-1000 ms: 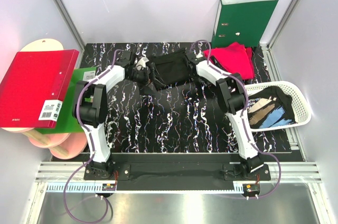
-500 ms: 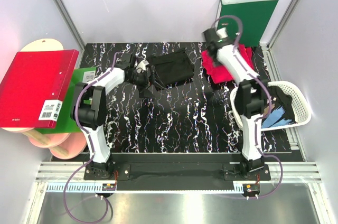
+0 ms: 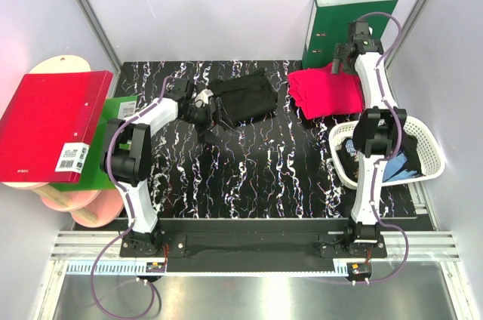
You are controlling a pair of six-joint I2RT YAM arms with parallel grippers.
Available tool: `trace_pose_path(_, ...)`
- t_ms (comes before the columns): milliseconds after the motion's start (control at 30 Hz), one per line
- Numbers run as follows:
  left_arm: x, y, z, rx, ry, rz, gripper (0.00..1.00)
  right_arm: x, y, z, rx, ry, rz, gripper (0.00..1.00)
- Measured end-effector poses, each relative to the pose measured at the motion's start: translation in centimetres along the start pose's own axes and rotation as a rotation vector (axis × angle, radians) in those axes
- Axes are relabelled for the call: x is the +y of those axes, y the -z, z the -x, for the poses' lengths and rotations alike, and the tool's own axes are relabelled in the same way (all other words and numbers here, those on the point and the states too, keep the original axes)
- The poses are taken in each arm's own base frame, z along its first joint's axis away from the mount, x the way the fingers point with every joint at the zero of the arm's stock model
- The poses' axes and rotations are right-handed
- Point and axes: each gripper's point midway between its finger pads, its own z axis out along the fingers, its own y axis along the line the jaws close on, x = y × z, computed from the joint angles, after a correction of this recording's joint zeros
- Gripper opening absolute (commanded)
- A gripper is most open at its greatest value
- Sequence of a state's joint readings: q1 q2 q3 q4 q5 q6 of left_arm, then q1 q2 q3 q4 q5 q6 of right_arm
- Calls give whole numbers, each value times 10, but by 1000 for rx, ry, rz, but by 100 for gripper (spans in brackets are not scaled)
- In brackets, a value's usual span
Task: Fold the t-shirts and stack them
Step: Put the neatly folded tshirt into the corner of the board with the right arm
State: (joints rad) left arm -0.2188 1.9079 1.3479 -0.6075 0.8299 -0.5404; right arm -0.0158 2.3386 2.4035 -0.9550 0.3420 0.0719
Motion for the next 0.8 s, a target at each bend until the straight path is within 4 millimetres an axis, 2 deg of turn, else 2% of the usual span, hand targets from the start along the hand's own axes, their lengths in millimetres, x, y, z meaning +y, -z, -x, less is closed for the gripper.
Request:
trace_pose_path(133, 2, 1, -4, 13, -4, 9, 99, 24, -12, -2, 43, -67, 235, 100)
trace_pose_path(233, 3, 2, -5, 19, -1, 16, 99, 14, -14, 5, 66, -179, 410, 100)
trace_pose_path(300, 1, 3, -5, 19, -8, 17, 99, -13, -14, 13, 67, -283, 506, 100)
trace_pose_path(400, -3, 4, -1, 11, -18, 13, 99, -65, -18, 26, 31, -444, 615, 100)
trace_pose_path(467, -5, 5, 3, 5, -26, 9, 99, -97, -22, 24, 22, -533, 666, 100)
trace_pose_path(533, -7, 4, 7, 2, -30, 7, 99, -110, -22, 18, 38, -589, 724, 97)
trace_pose_path(600, -7, 3, 11, 0, -32, 6, 99, -100, -20, 18, 53, -608, 794, 96)
trace_pose_path(800, -4, -2, 13, 7, -14, 10, 99, -48, -12, 18, 115, -610, 962, 96)
